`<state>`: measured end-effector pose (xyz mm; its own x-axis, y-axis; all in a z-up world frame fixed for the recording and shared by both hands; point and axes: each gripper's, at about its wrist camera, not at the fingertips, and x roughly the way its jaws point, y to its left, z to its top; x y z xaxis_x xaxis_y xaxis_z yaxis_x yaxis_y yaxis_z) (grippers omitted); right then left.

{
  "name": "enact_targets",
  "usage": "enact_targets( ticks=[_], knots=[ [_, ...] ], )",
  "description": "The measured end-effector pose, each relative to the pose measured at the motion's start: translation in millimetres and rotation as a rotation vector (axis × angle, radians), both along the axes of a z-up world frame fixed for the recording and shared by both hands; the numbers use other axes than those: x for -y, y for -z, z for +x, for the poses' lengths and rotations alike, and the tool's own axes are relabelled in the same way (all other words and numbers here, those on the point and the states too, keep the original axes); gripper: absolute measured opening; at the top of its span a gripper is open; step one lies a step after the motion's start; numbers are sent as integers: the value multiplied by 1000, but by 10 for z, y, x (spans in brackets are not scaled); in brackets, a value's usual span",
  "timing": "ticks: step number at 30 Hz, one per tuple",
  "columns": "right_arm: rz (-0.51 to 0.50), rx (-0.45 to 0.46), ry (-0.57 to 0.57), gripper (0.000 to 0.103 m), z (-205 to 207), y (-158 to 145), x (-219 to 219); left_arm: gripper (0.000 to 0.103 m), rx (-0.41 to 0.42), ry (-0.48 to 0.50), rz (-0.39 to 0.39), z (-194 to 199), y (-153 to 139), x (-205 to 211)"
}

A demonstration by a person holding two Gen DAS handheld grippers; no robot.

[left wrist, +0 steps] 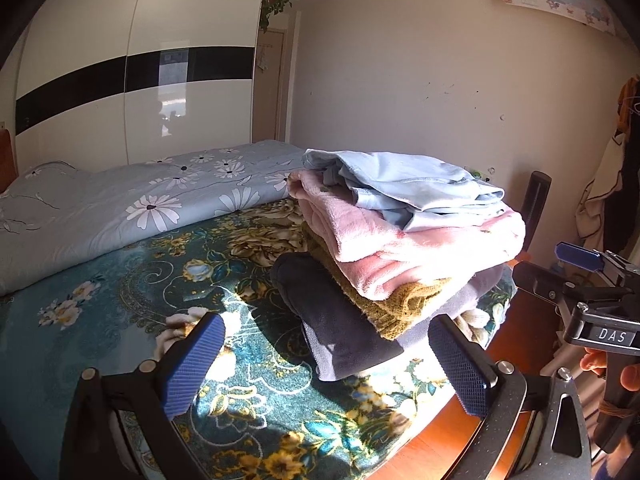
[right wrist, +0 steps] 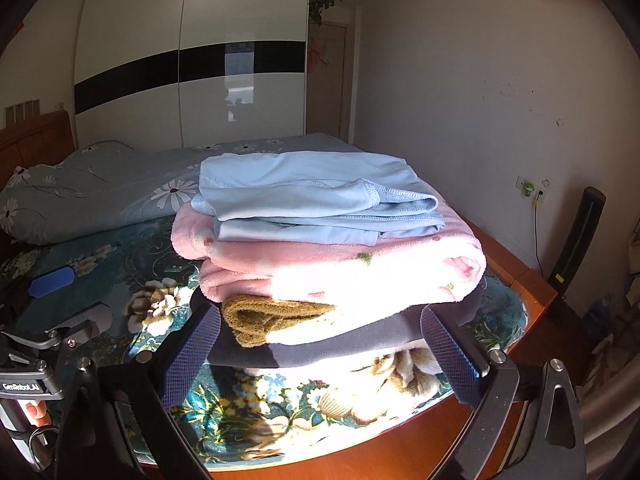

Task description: Fold clothes

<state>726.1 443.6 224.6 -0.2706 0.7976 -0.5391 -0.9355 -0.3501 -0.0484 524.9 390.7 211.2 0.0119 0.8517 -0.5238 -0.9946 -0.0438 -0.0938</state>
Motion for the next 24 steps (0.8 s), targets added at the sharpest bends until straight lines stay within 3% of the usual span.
enact_targets(
  ticks=[24],
  knots=[
    [-15,0,-12,101,-22,-21,11,103,-15,-24,-32,-52,29,11]
  ],
)
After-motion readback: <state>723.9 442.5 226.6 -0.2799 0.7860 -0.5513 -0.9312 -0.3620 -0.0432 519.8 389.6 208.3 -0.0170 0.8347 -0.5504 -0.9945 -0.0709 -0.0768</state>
